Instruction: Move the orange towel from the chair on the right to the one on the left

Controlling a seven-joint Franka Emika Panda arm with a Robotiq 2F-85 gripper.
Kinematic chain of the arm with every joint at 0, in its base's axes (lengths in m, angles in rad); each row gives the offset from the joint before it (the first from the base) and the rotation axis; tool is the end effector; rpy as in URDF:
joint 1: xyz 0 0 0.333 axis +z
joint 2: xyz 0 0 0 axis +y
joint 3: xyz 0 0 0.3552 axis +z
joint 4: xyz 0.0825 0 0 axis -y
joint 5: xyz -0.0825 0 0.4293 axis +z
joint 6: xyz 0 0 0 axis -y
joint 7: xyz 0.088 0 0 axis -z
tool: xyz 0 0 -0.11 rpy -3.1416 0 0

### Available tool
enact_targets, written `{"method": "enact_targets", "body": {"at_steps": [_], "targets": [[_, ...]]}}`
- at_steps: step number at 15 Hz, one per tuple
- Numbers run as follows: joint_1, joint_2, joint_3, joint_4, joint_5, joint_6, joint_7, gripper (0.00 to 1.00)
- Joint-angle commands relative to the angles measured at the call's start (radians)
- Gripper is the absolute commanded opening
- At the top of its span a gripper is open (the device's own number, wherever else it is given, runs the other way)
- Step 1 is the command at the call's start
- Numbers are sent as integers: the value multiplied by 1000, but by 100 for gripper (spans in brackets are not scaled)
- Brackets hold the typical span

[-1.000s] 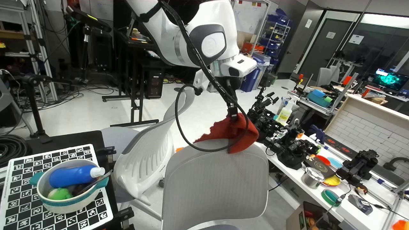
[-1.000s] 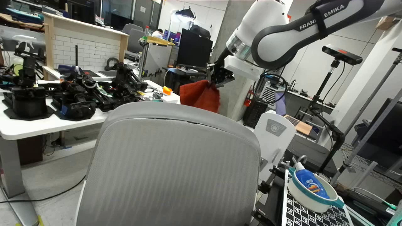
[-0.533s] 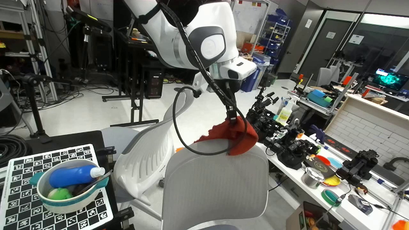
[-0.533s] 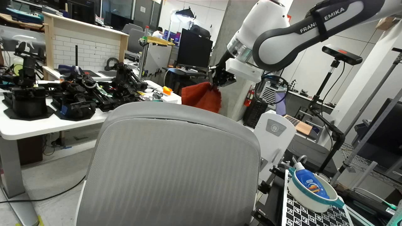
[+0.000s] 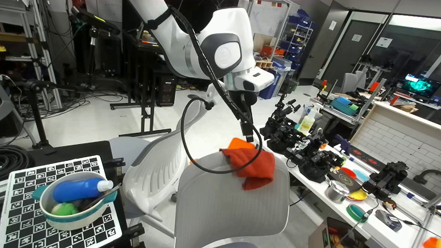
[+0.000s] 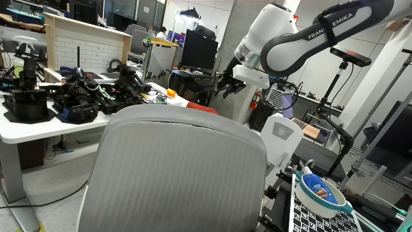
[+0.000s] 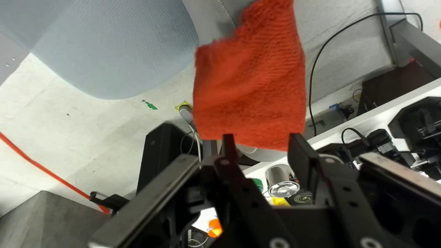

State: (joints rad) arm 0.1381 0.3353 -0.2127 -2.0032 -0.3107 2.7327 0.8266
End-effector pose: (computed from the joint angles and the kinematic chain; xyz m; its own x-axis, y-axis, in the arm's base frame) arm 0.6826 -0.0314 0.3374 0.7263 -0.5278 0.4404 -0.5652 -0.8232 -0.0545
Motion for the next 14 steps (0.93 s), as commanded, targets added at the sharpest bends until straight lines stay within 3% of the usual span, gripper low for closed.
{"method": "enact_targets", "body": {"at_steps": [1, 4, 6, 10, 14], "targets": [[22, -26, -19, -13, -27, -28, 24, 77], [9, -25, -5, -2, -19, -46, -7, 98], [-5, -27, 21, 7, 8, -67, -58, 100], [-47, -39, 121, 36, 150, -157, -282, 100], [-71, -52, 196, 100, 304, -359, -514, 100]]}}
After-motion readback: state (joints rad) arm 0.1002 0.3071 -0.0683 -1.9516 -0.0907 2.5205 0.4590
